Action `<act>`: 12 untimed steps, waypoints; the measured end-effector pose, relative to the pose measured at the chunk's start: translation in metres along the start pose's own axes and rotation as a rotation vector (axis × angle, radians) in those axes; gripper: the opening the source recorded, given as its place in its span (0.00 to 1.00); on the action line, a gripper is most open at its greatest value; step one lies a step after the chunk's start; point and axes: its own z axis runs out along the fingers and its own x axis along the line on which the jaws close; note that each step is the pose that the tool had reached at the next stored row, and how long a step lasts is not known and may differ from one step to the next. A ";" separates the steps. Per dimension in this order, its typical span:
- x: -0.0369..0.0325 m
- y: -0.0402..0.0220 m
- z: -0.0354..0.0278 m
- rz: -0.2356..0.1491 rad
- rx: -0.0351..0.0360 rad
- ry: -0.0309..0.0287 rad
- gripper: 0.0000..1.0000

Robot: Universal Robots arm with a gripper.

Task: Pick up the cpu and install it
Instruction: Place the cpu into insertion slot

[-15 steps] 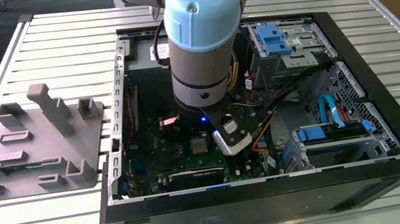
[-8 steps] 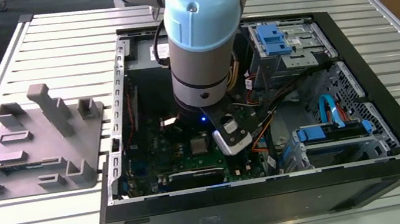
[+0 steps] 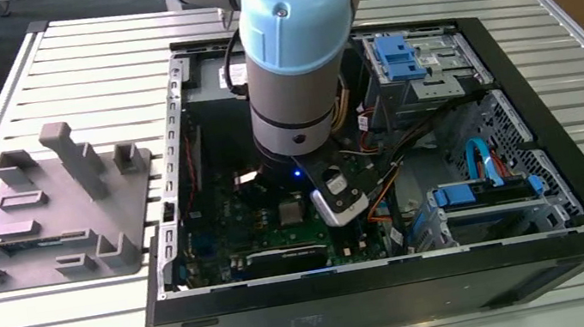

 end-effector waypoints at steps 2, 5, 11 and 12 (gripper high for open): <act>0.0000 0.0000 -0.0001 0.000 0.0000 0.0000 0.43; 0.0000 0.0000 -0.0003 0.000 0.0000 0.0000 0.43; 0.0001 0.0001 -0.0038 0.001 0.0000 0.0000 0.43; 0.0001 0.0001 -0.0038 0.002 -0.0001 0.0000 0.43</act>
